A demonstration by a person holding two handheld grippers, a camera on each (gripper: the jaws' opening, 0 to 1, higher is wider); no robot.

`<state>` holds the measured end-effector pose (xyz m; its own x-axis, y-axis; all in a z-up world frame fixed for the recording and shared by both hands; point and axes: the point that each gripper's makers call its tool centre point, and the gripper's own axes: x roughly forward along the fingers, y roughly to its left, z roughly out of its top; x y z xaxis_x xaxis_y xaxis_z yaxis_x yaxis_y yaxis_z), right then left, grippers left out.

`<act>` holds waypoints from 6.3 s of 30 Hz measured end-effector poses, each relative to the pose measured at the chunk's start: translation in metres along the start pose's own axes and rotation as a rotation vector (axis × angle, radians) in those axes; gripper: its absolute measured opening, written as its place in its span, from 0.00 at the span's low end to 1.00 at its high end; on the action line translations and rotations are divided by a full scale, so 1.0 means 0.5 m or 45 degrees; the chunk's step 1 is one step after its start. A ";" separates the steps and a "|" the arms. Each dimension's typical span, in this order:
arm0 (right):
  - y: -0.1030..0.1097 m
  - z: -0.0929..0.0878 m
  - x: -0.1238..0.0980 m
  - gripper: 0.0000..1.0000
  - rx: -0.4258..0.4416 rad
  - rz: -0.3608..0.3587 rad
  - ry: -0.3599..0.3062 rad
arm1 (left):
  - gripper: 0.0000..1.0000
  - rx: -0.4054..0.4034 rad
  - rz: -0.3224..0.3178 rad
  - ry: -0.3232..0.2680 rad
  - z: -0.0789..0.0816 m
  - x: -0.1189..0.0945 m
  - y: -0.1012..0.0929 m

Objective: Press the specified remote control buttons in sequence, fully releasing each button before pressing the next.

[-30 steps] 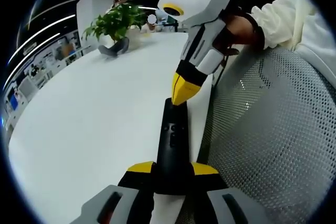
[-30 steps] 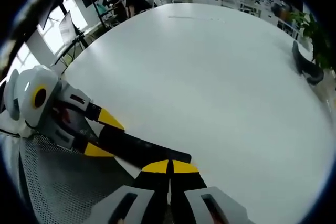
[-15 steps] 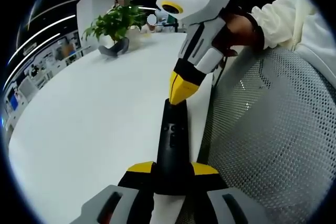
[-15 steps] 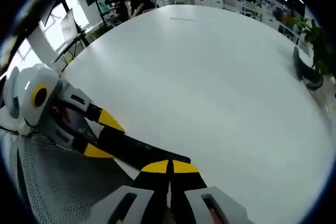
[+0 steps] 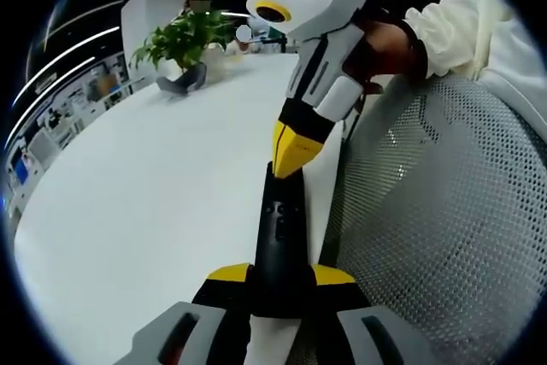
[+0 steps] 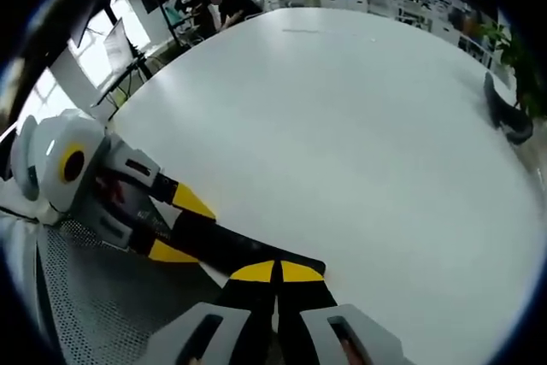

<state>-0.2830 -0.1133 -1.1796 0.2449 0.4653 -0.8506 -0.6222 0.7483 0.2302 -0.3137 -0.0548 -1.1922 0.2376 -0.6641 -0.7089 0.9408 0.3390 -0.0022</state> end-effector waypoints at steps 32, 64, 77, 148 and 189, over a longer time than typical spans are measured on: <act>0.000 -0.008 0.006 0.00 -0.082 -0.039 0.009 | 0.25 0.000 -0.007 -0.007 0.000 -0.001 0.000; -0.006 -0.006 0.002 0.00 0.225 0.079 -0.011 | 0.24 0.008 -0.008 -0.005 0.002 0.000 -0.001; -0.003 -0.006 0.003 0.00 0.169 0.050 0.004 | 0.24 0.014 -0.014 -0.006 0.002 -0.001 -0.002; 0.012 -0.001 0.013 0.00 0.306 0.173 -0.028 | 0.24 0.042 -0.028 -0.008 0.004 0.003 -0.009; 0.024 0.002 0.017 0.00 0.264 0.211 -0.046 | 0.24 0.049 -0.032 -0.011 0.005 0.004 -0.010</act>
<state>-0.2877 -0.1000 -1.1837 0.1814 0.6034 -0.7765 -0.4910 0.7397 0.4601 -0.3171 -0.0592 -1.1918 0.2159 -0.6777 -0.7029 0.9551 0.2963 0.0077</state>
